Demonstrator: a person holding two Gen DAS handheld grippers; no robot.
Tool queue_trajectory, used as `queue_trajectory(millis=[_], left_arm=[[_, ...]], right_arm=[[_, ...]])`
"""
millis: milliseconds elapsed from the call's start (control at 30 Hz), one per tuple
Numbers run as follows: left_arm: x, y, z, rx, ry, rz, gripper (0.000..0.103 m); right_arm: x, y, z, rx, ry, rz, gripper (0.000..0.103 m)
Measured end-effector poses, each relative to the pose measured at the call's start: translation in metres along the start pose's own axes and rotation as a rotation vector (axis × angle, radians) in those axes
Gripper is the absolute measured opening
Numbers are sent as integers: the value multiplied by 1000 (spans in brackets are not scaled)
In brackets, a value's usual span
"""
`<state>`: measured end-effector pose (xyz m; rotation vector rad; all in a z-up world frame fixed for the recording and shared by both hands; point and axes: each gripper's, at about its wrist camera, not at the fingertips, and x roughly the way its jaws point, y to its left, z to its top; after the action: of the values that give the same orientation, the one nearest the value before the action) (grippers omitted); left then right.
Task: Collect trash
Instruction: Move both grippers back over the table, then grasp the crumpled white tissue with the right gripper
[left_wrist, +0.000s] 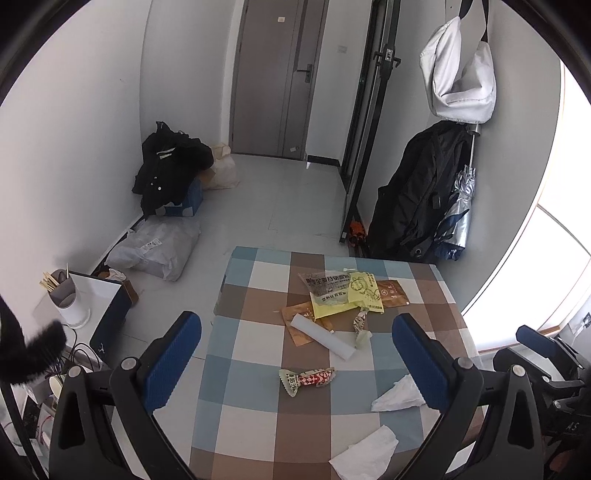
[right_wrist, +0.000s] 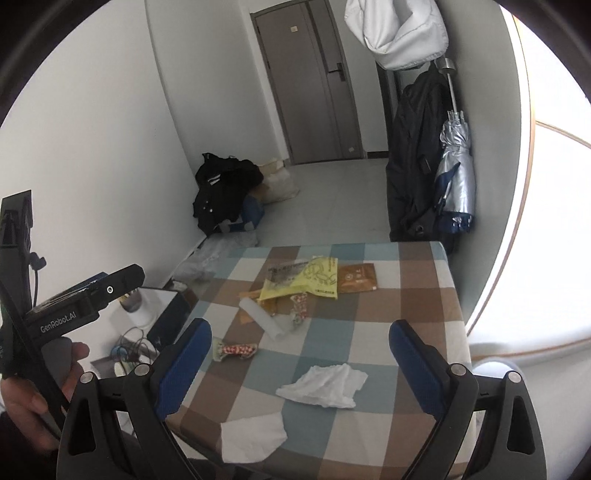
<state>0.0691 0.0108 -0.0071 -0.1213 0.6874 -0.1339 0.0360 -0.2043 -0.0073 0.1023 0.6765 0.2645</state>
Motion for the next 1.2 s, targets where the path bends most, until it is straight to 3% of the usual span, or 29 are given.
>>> queue_trajectory(millis=[233,367,667,967,1133,1200], left_arm=[[9,10,-1,-24,47,-2,102],[13,20,0,-79,73,-16,102],[24,23,0,-80,117,-16,102],[33,35,-3,-125,158,-12,102],[38,41,-5,-163,189,-23,102],[38,41,-6,-166,190,-21,102]], right_arm=[[28,-4,-7,-25,77,-5,98],[48,-11,-17,-16,148,-8,98],[98,-12,-48,-31,333,4,98],[124,-8,-65,-68,431,-51,97],[132,-6,-66,-84,433,-76,96],[136,-5,-69,-99,454,-96,87]])
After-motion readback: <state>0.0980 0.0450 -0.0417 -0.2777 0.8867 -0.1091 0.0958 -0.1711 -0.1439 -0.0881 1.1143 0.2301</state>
